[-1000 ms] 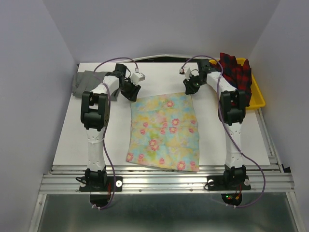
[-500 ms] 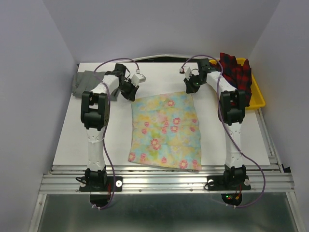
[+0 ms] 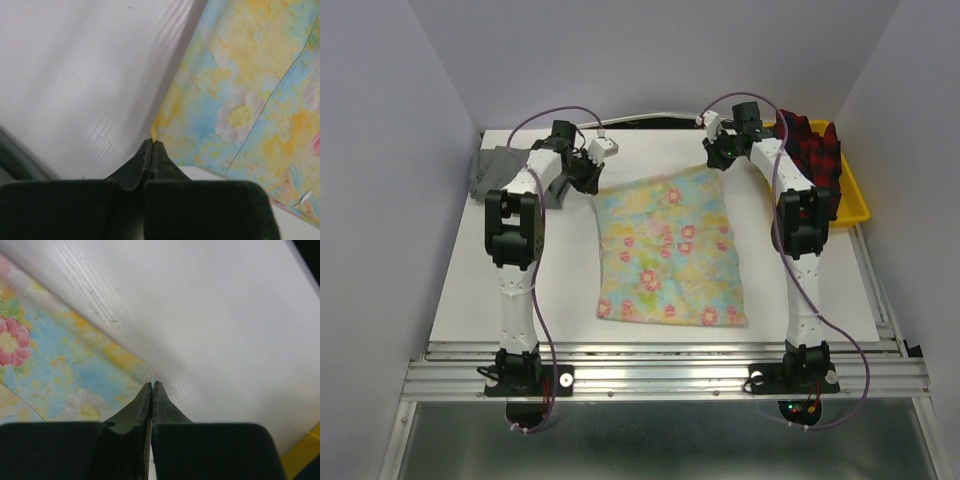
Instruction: Fold and stack the skirts
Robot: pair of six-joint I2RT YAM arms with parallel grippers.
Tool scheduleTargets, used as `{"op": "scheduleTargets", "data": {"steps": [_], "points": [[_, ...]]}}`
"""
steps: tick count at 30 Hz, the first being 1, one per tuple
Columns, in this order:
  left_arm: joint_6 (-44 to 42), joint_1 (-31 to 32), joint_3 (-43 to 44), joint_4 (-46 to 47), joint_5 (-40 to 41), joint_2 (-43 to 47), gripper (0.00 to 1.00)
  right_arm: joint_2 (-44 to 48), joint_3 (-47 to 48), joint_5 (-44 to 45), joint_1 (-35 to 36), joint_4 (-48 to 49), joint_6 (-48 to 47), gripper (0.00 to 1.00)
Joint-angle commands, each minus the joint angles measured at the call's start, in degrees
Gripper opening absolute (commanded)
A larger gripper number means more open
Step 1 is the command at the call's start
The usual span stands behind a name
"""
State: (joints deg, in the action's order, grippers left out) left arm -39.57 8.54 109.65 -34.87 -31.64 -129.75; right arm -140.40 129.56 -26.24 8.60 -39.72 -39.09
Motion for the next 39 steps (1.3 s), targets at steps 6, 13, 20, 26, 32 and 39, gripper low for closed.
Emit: {"op": "scheduleTargets", "data": {"steps": [6, 13, 20, 26, 32, 39], "points": [[0.11, -1.42, -1.10, 7.97, 3.78, 15.47, 0.00, 7.67, 3.78, 2.60, -1.57, 7.91, 3.75, 0.01], [-3.75, -1.33, -6.98, 6.31, 2.99, 22.61, 0.00, 17.96, -4.13, 0.23, -1.57, 8.70, 1.83, 0.01], [-12.37, -1.24, -20.44, 4.46, 3.34, 32.36, 0.00, 25.96, -15.56, -4.25, -1.57, 2.73, -1.51, 0.01], [-20.28, -1.24, -35.27, 7.53, 4.83, 40.54, 0.00, 35.09, -33.38, -6.19, 1.68, 2.02, -0.90, 0.01], [-23.44, -1.15, -45.64, 10.26, 6.85, 43.18, 0.00, 41.78, -48.33, -4.88, 4.75, 5.44, 1.03, 0.01], [-23.45, -0.98, -50.84, 13.60, 8.88, 42.21, 0.00, 39.69, -52.31, -1.89, 5.90, 8.96, 3.93, 0.01]]}}
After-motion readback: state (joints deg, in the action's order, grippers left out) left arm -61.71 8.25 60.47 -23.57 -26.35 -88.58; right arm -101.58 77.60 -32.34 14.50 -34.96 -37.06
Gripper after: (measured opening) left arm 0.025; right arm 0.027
